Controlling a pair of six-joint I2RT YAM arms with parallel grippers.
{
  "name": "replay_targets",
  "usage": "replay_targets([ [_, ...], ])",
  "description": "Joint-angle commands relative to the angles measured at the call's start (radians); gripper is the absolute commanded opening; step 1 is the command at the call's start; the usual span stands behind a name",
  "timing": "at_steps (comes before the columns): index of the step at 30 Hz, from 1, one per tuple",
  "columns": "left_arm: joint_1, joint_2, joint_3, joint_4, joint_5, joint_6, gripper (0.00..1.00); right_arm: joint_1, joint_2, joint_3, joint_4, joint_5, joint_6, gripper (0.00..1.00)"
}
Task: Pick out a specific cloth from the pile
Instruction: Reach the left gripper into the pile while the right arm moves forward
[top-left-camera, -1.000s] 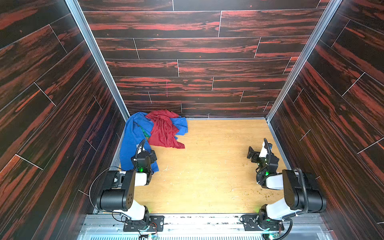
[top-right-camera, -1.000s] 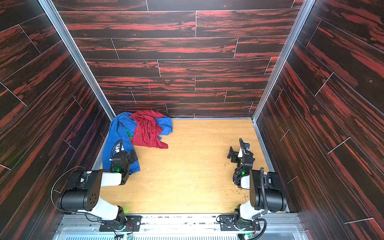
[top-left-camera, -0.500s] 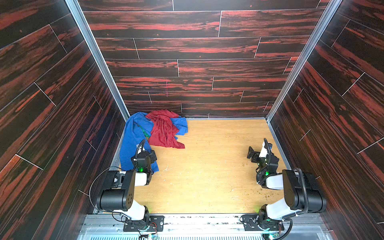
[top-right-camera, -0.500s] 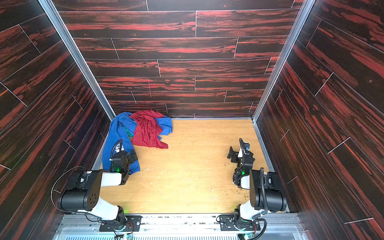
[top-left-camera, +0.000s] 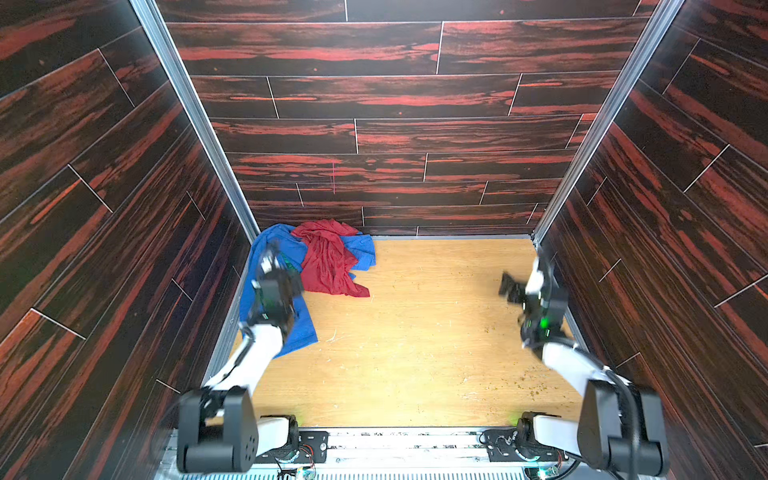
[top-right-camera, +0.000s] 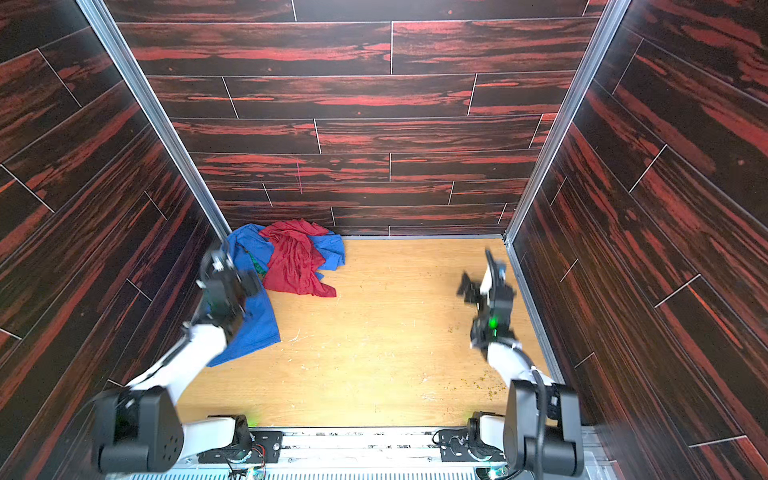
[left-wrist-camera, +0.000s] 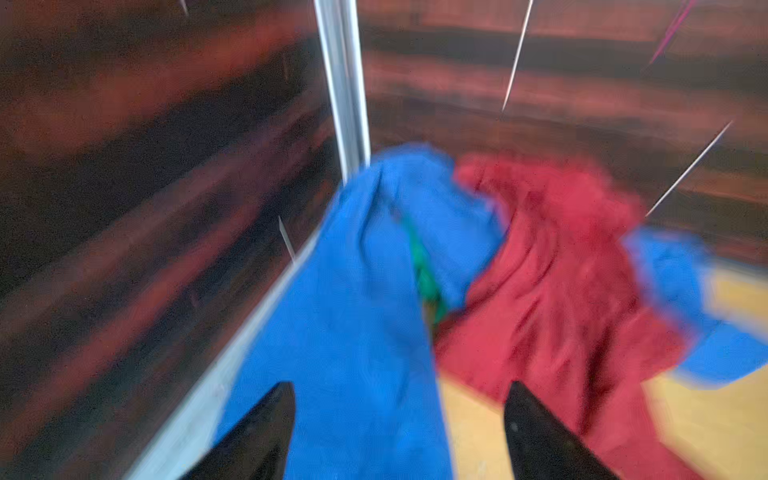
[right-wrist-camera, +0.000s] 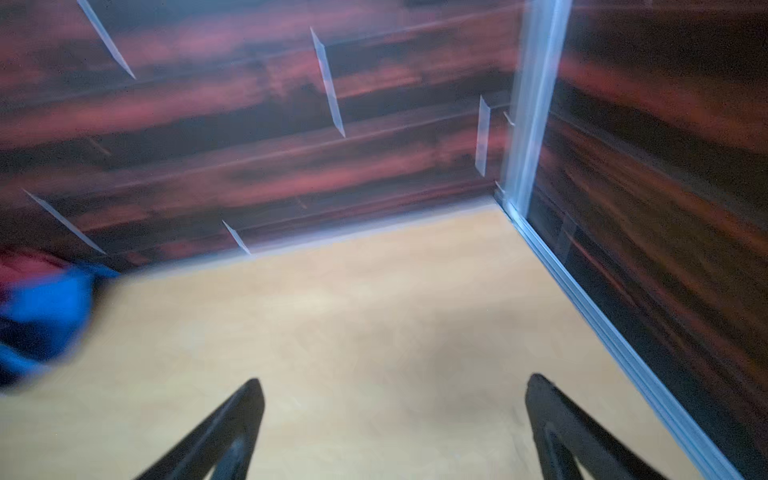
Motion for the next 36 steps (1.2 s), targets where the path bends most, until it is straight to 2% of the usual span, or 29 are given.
replay_targets([
  [1, -0.003, -0.022, 0.094, -0.418, 0.015, 0.005, 0.77, 0.084, -0.023, 0.151, -0.372, -0.098, 0.044, 0.99],
  [3, -0.003, -0.026, 0.102, -0.42, -0.023, 0.001, 0.74, 0.152, -0.017, 0.229, -0.446, -0.174, 0.038, 0.99],
  [4, -0.003, -0.025, 0.106, -0.417, -0.019, 0.036, 0.7, 0.198, -0.009, 0.274, -0.487, -0.21, 0.035, 0.99],
  [7, -0.002, 0.007, 0.115, -0.39, 0.032, 0.153, 0.51, 0.33, 0.02, 0.374, -0.571, -0.211, 0.032, 0.99],
  [10, 0.016, 0.113, 0.22, -0.466, -0.038, 0.11, 0.44, 0.434, 0.061, 0.439, -0.609, -0.211, 0.068, 0.99],
  [13, 0.076, 0.249, 0.351, -0.567, 0.068, 0.04, 0.38, 0.504, 0.089, 0.448, -0.586, -0.249, 0.106, 0.98],
  [16, 0.098, 0.361, 0.459, -0.59, 0.173, 0.03, 0.33, 0.56, 0.108, 0.434, -0.547, -0.271, 0.123, 0.98],
  [18, 0.101, 0.431, 0.526, -0.595, 0.206, 0.006, 0.3, 0.582, 0.12, 0.436, -0.544, -0.289, 0.128, 0.99],
  [25, 0.135, 0.683, 0.749, -0.633, 0.28, -0.224, 0.18, 0.598, 0.123, 0.426, -0.566, -0.284, 0.097, 0.98],
  [31, 0.137, 0.793, 0.814, -0.608, 0.267, -0.354, 0.11, 0.597, 0.126, 0.434, -0.614, -0.255, 0.042, 0.99],
  [36, 0.139, 0.864, 0.843, -0.556, 0.287, -0.397, 0.1, 0.597, 0.134, 0.435, -0.629, -0.239, 0.013, 0.99],
])
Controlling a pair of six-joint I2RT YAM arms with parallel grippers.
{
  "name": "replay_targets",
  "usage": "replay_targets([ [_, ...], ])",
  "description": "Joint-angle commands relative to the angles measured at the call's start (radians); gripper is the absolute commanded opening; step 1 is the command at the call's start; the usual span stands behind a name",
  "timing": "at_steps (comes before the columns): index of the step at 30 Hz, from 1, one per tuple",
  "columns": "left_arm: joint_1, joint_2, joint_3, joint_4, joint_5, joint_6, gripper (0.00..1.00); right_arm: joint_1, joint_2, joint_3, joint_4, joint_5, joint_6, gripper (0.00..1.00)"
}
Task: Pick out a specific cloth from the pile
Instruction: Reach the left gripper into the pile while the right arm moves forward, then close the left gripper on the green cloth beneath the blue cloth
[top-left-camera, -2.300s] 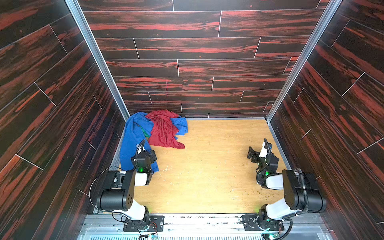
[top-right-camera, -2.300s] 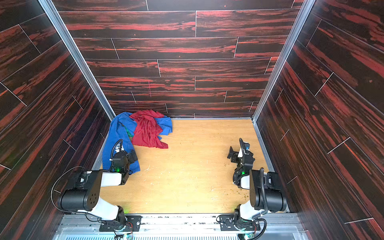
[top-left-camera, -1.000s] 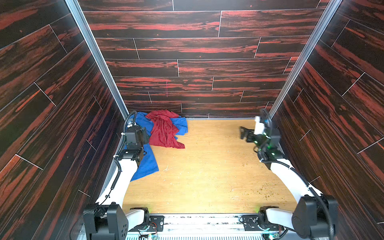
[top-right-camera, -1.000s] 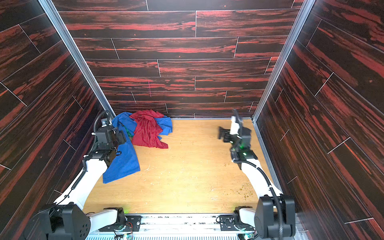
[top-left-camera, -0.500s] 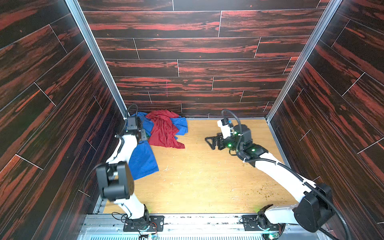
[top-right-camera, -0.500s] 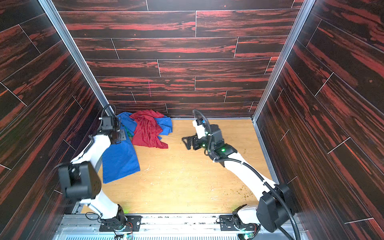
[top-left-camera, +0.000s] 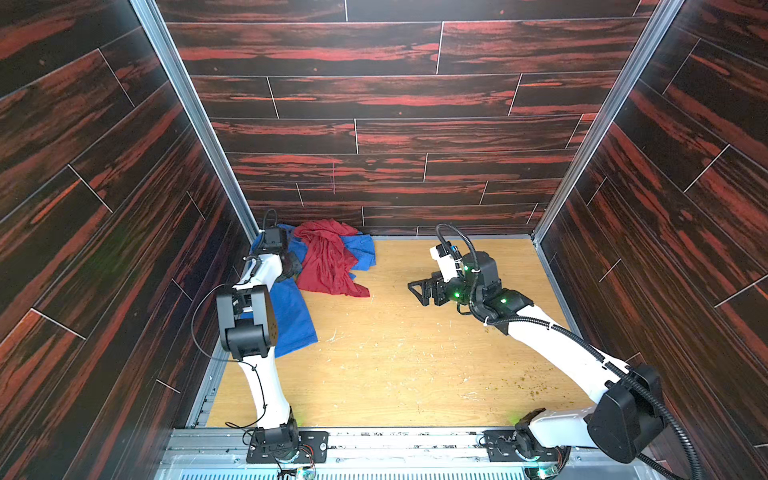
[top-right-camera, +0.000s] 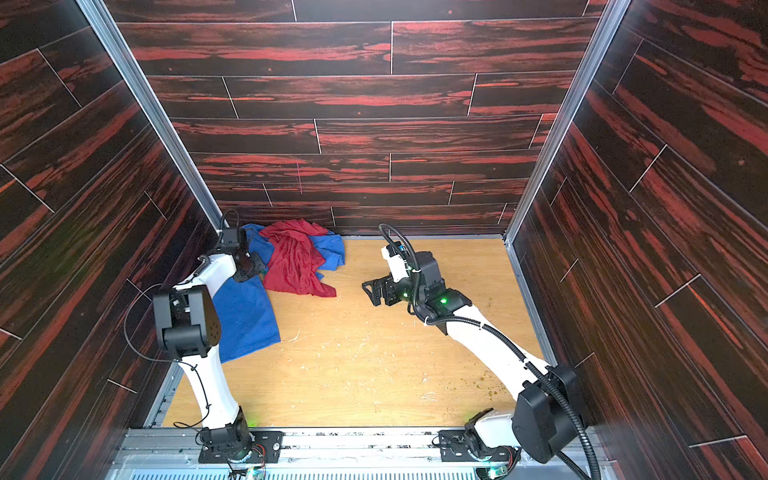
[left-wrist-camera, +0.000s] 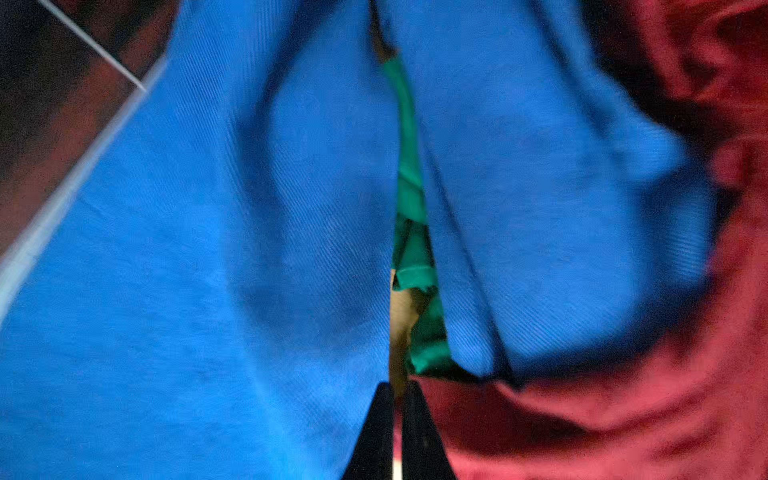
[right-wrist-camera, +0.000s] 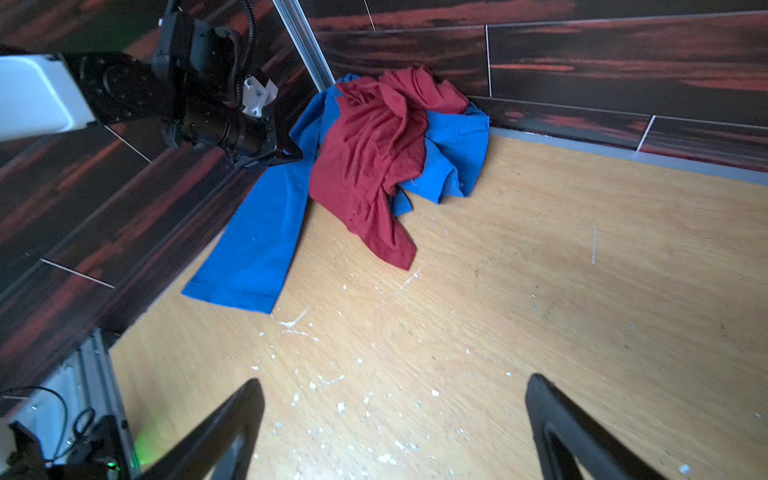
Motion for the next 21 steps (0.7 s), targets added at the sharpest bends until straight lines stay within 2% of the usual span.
replay_targets([
  [1, 0.006, 0.037, 0.06, 0.007, 0.012, -0.069, 0.09, 0.002, 0.027, -0.001, -0.029, 0.02, -0.038, 0.99],
  [6, 0.007, 0.081, 0.095, -0.002, -0.024, -0.073, 0.09, 0.002, 0.048, 0.009, -0.04, 0.042, -0.057, 0.99],
  [15, 0.007, 0.179, 0.212, -0.004, -0.023, -0.068, 0.09, 0.002, 0.093, 0.042, -0.069, 0.061, -0.092, 0.99],
  [21, 0.008, 0.224, 0.268, -0.04, -0.063, -0.063, 0.15, 0.002, 0.116, 0.052, -0.074, 0.069, -0.099, 0.99],
])
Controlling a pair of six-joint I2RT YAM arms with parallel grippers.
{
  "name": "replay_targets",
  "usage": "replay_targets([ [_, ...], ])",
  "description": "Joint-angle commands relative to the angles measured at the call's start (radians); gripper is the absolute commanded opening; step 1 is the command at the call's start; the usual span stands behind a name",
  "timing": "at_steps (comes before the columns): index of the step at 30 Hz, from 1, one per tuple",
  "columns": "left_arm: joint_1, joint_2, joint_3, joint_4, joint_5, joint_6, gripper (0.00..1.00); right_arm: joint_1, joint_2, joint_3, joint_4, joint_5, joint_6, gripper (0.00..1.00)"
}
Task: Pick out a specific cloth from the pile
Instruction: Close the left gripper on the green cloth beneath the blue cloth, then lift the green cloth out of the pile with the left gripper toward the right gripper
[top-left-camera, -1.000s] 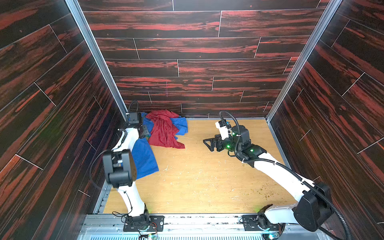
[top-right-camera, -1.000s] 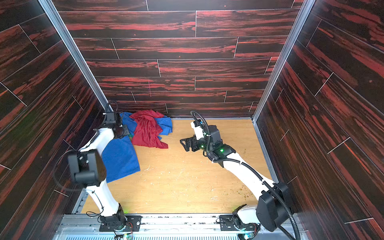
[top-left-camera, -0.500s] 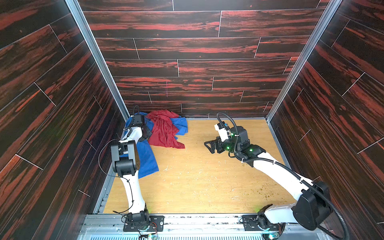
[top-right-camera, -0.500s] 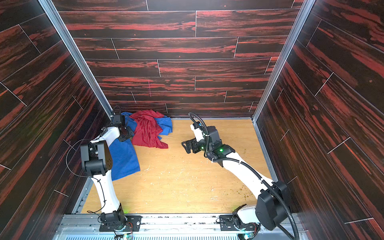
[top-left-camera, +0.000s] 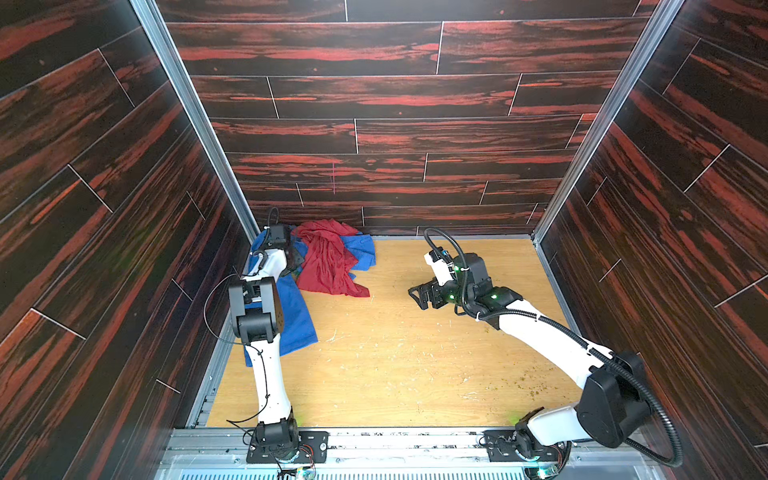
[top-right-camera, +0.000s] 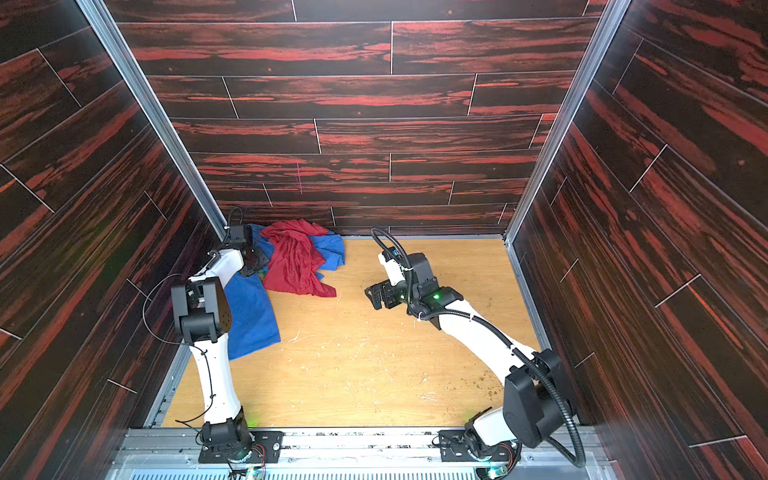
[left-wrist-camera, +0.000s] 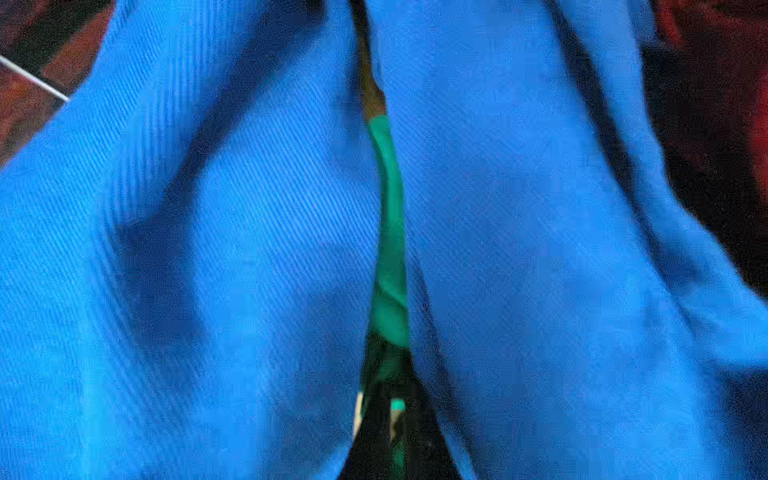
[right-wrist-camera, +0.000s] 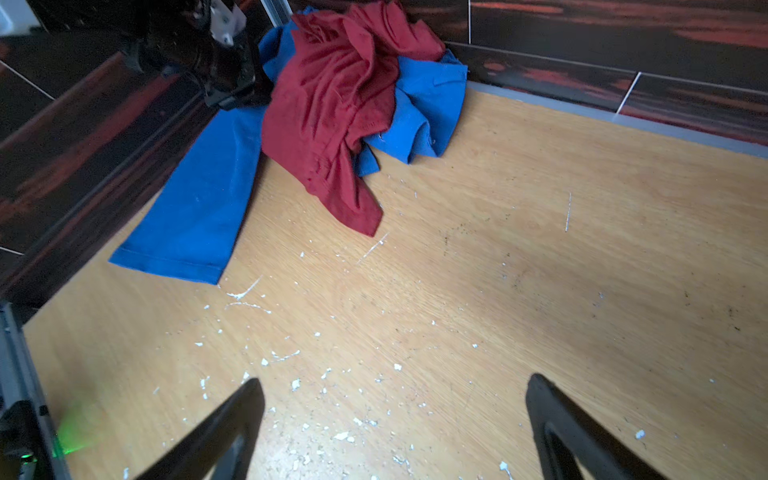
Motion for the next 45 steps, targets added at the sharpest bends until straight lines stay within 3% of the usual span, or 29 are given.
replay_targets([
  [1, 0.006, 0.019, 0.039, -0.041, -0.03, -0.007, 0.15, 0.002, 0.032, 0.031, -0.019, 0.009, -0.021, 0.99],
  [11, 0.007, -0.009, -0.05, 0.042, -0.074, -0.006, 0.26, 0.002, 0.054, 0.039, -0.023, 0.012, -0.03, 0.99],
  [17, 0.008, 0.046, 0.019, 0.02, -0.074, 0.007, 0.36, 0.002, 0.066, 0.046, -0.031, 0.029, -0.041, 0.99],
  [22, 0.009, 0.083, 0.082, 0.001, -0.052, 0.007, 0.26, 0.001, 0.092, 0.07, -0.043, 0.02, -0.044, 0.99],
  [26, 0.009, 0.079, 0.104, -0.021, -0.034, 0.01, 0.0, 0.001, 0.084, 0.061, -0.03, 0.01, -0.038, 0.99],
  [30, 0.009, -0.02, 0.038, 0.02, 0.02, 0.008, 0.0, 0.002, 0.075, 0.043, -0.022, -0.009, -0.044, 0.99],
  [36, 0.009, -0.256, -0.064, 0.073, 0.014, 0.06, 0.0, 0.0, 0.068, 0.053, -0.031, -0.031, -0.04, 0.99],
  [40, 0.012, -0.331, 0.041, 0.061, 0.072, 0.047, 0.0, 0.001, 0.035, 0.036, -0.007, -0.034, -0.007, 0.99],
  [45, 0.008, -0.326, 0.297, 0.055, 0.16, -0.021, 0.0, 0.001, -0.008, 0.017, -0.018, -0.015, 0.029, 0.99],
])
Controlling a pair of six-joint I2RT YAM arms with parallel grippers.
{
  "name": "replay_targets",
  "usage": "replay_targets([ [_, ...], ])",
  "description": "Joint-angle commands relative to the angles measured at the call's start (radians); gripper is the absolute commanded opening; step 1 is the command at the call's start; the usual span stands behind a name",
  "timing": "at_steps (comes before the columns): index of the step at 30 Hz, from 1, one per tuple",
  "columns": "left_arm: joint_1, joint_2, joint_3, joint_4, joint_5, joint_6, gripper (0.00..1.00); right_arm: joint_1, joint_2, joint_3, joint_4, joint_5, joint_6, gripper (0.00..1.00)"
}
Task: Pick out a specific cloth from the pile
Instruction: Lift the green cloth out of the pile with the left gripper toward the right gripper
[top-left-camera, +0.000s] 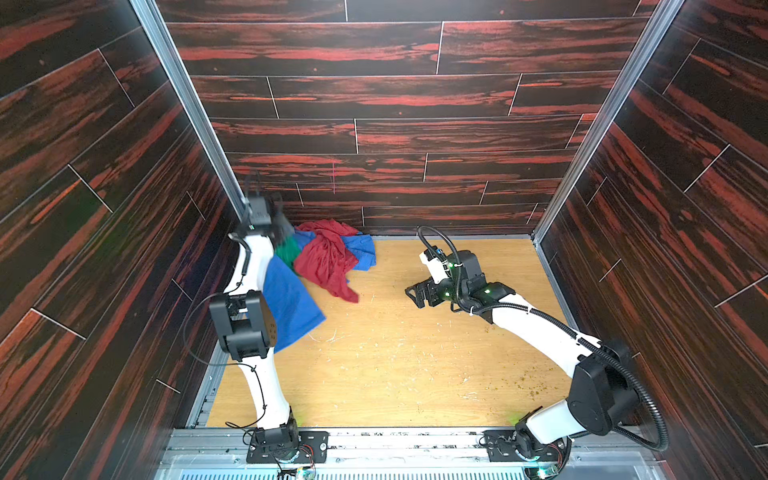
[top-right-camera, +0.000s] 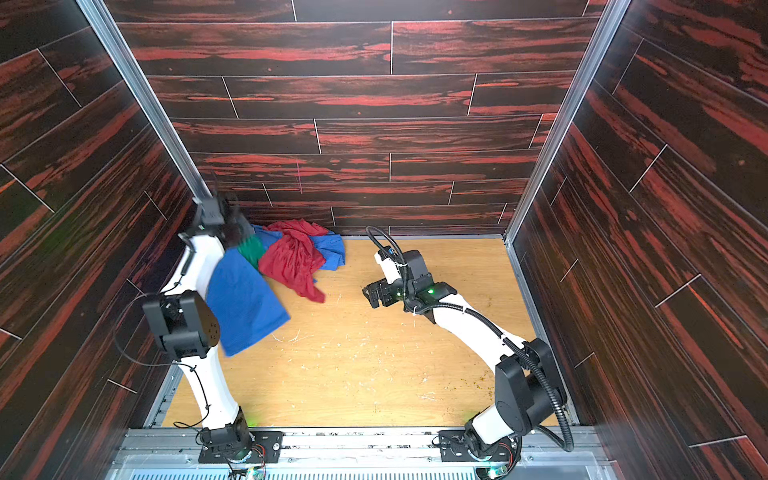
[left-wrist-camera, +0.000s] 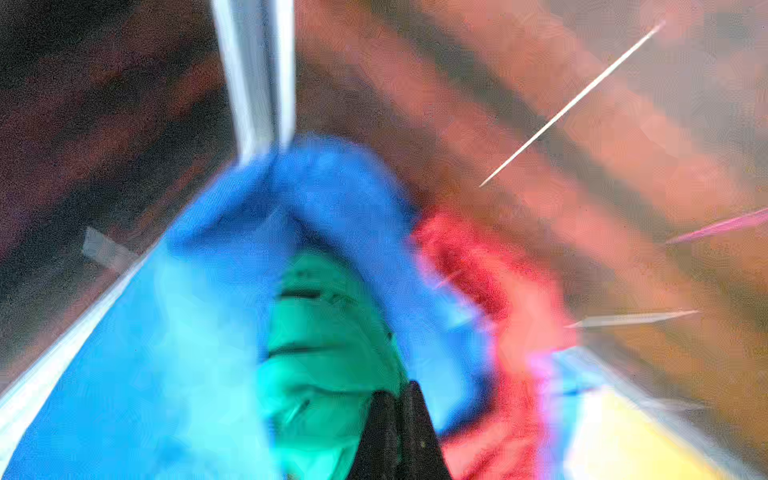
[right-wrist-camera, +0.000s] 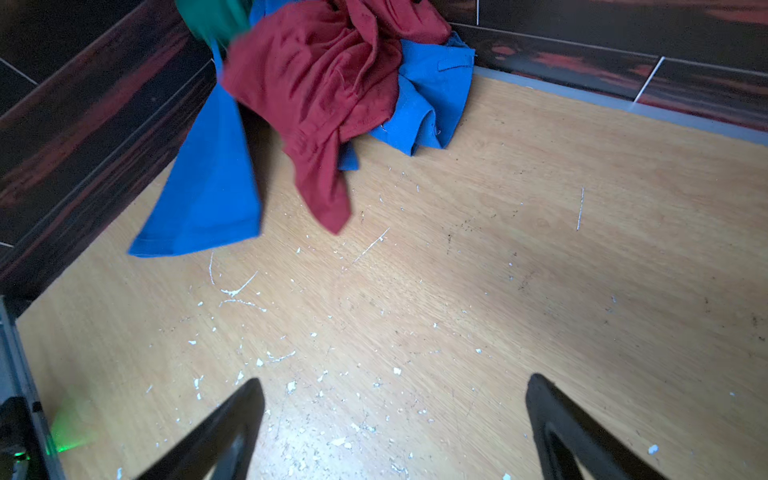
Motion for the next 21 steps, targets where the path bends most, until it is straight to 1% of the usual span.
replay_targets([
  [1, -0.001, -0.07, 0.19, 0.039, 0.065, -0.047, 0.0, 0.001, -0.081, -0.041, 0.007, 0.006, 0.038, 0.99],
  [3, -0.002, -0.073, 0.247, 0.064, 0.076, -0.073, 0.0, 0.001, -0.111, -0.076, 0.022, 0.024, 0.056, 0.99],
  [6, -0.006, -0.096, 0.259, 0.141, 0.107, -0.112, 0.0, 0.001, -0.141, -0.11, 0.029, 0.045, 0.076, 0.99],
  [9, -0.024, -0.09, 0.333, 0.143, 0.11, -0.093, 0.0, -0.001, -0.152, -0.119, 0.026, 0.054, 0.08, 0.99],
  [11, -0.037, -0.093, 0.366, 0.176, 0.143, -0.097, 0.0, -0.003, -0.156, -0.116, 0.023, 0.065, 0.075, 0.99],
  [12, -0.047, -0.104, 0.367, 0.223, 0.175, -0.115, 0.0, -0.003, -0.16, -0.115, 0.024, 0.083, 0.073, 0.99],
  [14, -0.095, -0.126, 0.397, 0.261, 0.198, -0.115, 0.0, -0.006, -0.179, -0.123, 0.032, 0.139, 0.087, 0.99],
  [16, -0.179, -0.138, 0.459, 0.254, 0.212, -0.062, 0.0, -0.025, -0.208, -0.14, 0.047, 0.185, 0.122, 0.99],
  [17, -0.224, -0.144, 0.483, 0.262, 0.233, -0.044, 0.0, -0.043, -0.227, -0.156, 0.058, 0.184, 0.148, 0.99],
  [19, -0.313, -0.145, 0.518, 0.279, 0.277, -0.044, 0.0, -0.086, -0.268, -0.183, 0.073, 0.166, 0.191, 0.99],
  [21, -0.415, -0.132, 0.553, 0.282, 0.324, -0.034, 0.0, -0.123, -0.321, -0.209, 0.071, 0.17, 0.208, 0.99],
])
